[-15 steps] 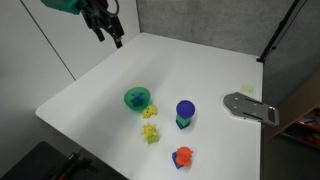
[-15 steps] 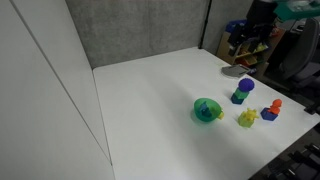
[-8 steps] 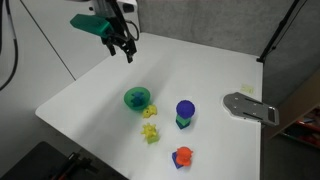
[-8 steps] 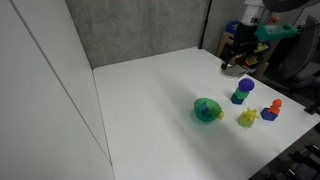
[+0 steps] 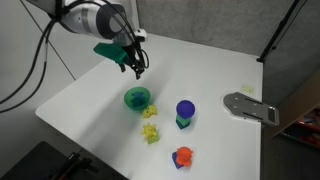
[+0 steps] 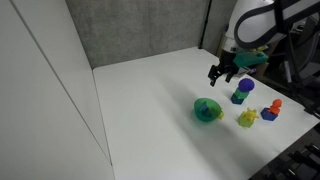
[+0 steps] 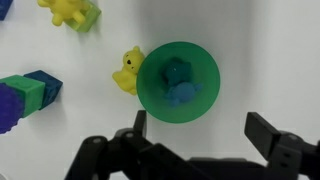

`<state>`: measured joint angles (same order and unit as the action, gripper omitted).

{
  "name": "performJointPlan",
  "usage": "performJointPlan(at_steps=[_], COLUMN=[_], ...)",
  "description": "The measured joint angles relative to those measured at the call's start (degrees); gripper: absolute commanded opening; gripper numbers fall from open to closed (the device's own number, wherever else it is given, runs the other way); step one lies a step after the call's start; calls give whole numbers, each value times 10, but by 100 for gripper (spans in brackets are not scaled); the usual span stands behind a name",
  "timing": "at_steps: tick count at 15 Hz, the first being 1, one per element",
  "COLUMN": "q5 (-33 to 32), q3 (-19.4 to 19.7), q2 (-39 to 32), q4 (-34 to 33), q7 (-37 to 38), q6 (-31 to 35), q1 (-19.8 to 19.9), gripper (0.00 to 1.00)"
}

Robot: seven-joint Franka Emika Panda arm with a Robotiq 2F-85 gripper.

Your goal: Remove the green object from the bowl

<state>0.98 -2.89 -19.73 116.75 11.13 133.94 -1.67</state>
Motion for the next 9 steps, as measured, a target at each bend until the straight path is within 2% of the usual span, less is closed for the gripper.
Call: performJointPlan(at_steps=[5,9], q5=[-2,-2], q3=[17,26], q2=[-96,-161], q4=[-41,-85], q7=[2,3], q6=[41,45], q1=[-9,-20], gripper=[100,100])
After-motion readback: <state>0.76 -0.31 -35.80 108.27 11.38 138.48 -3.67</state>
